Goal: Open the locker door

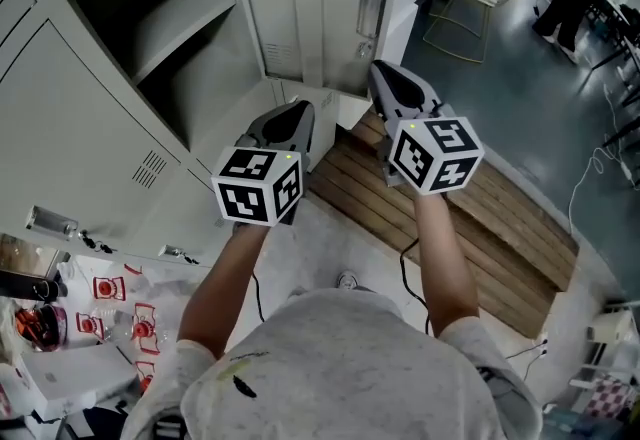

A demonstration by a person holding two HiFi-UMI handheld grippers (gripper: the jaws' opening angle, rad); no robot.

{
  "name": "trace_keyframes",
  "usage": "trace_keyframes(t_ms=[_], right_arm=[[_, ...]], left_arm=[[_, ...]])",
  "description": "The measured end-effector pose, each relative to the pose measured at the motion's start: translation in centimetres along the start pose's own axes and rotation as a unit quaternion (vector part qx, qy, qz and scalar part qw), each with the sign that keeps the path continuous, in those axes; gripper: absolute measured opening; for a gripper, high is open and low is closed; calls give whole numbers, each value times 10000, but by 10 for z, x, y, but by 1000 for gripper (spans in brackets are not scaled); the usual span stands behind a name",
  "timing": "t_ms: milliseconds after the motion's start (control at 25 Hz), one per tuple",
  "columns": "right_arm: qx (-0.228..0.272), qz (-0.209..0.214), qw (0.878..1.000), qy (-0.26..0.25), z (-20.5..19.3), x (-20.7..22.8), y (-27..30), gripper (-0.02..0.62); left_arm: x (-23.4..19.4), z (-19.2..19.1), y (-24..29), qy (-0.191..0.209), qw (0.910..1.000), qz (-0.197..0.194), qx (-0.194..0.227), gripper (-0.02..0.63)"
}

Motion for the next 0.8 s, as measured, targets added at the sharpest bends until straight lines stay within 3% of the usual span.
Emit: trace_keyframes(t_ms=[800], right_arm=[[-200, 32, 9998, -67, -17, -65, -42, 3]], left_arm=[[5, -12, -39, 26, 10000, 61, -37, 6]])
Point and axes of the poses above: the fingertips, and each gripper's own axes: y forward along the fingers, x to its right, z out of its top, the point moved 9 cm from there along -y, backward along the fingers, and after that the axes turned 3 degrees about -y, right-handed, at the moved point
